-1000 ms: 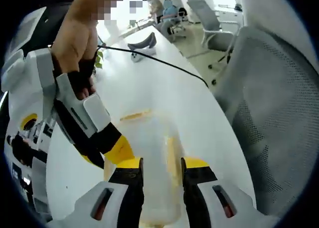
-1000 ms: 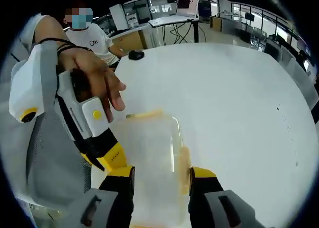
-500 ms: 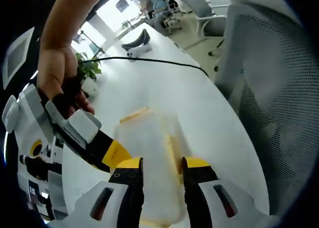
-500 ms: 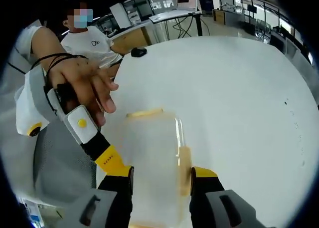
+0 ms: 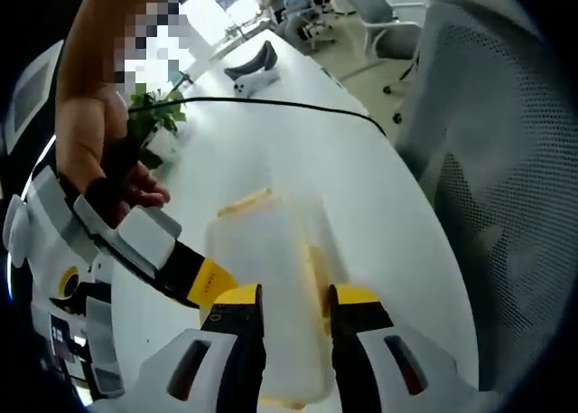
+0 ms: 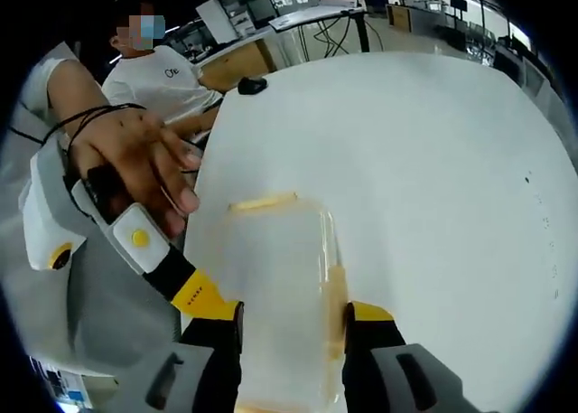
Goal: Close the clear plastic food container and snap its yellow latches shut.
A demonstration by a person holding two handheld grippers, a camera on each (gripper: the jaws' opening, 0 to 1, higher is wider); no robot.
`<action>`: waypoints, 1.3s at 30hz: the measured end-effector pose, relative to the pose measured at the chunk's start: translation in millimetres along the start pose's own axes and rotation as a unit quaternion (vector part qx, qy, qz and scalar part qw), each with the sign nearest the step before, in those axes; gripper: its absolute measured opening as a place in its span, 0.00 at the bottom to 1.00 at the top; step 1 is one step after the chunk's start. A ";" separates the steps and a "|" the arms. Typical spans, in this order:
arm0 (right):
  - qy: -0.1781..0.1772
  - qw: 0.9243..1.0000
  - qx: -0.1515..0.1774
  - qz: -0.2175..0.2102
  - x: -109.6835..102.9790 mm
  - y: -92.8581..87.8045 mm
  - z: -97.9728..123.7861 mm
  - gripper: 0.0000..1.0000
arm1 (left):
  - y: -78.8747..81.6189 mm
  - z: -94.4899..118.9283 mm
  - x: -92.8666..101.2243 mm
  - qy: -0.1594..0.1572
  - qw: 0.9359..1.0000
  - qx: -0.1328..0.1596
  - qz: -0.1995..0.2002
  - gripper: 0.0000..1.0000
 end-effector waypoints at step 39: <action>-0.004 0.999 -0.033 0.015 -9.4 -0.4 -2.7 0.36 | 8.1 5.4 7.2 -0.009 0.998 0.002 0.058 0.21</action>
Point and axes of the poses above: the point that each gripper's makers call its tool centre point, and the gripper's own axes: z roughly backward along the fingers, x roughly to its right, y roughly out of its top, the point moved 6 cm from there along z, roughly backward along the fingers, and after that the axes turned 8 degrees about -z, right-handed, at the moved point
